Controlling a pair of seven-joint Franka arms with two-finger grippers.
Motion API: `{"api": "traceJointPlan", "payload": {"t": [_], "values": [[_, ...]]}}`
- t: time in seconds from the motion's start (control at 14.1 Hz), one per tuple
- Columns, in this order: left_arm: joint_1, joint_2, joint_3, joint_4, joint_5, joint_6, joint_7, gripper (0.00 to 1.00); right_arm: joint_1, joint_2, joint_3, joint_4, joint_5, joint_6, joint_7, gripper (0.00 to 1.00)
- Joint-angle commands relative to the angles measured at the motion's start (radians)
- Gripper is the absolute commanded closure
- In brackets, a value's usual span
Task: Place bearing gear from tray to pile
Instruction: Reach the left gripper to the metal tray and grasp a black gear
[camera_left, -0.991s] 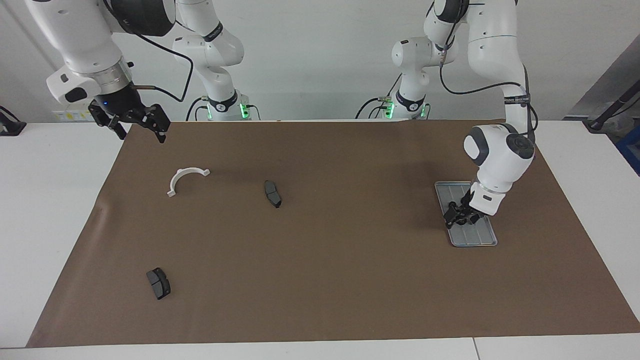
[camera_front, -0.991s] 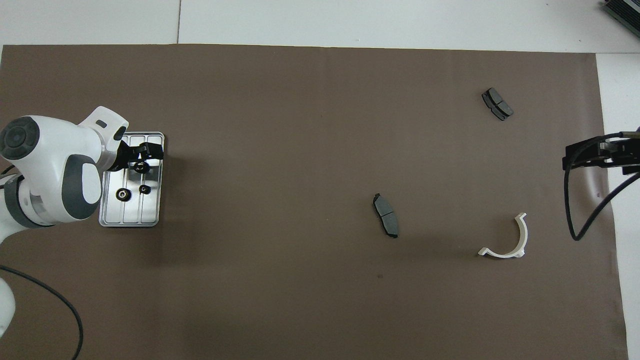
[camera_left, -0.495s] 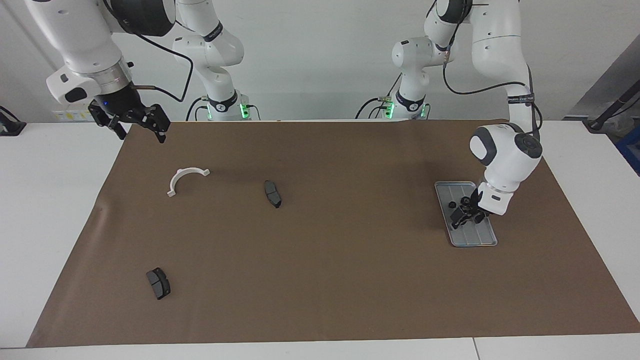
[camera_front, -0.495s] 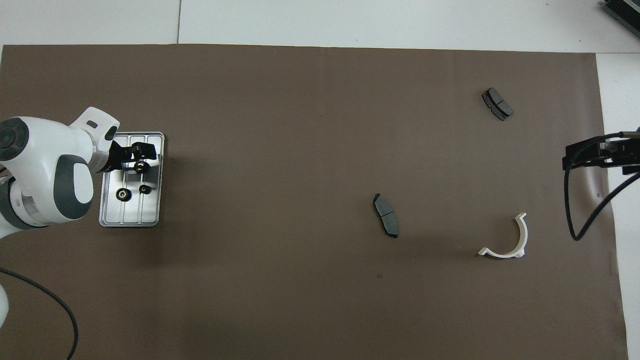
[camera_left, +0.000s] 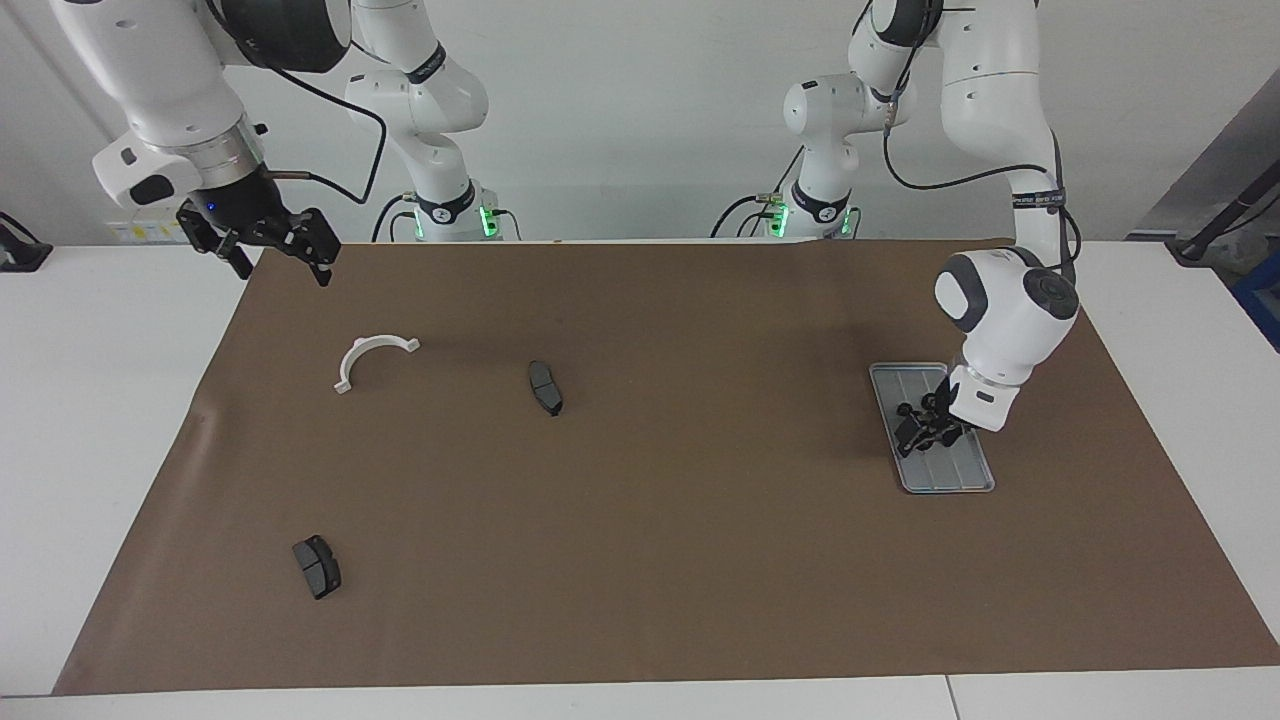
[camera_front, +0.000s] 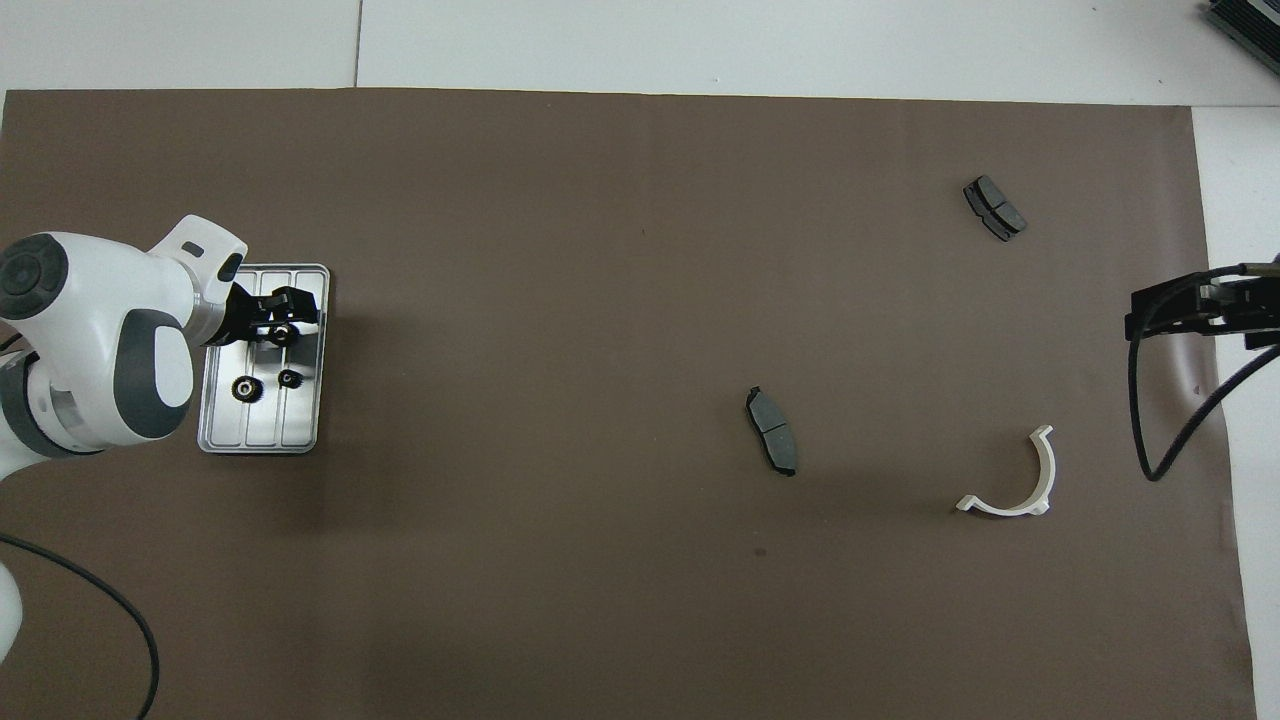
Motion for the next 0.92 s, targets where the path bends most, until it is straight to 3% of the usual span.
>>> {"api": "traceJointPlan", "payload": {"t": [0.0,0.85], "values": [[-0.009,0.003,0.004,0.002,-0.012,-0.022,0.003,0.27,-0.009,-0.019,0.005,-0.019,0.019,-0.001,-0.011,0.0],[-0.033,-0.007,0.007,0.003,-0.005,-0.08,0.007,0.4,-0.009,-0.019,0.005,-0.019,0.019,-0.002,-0.011,0.0]]}}
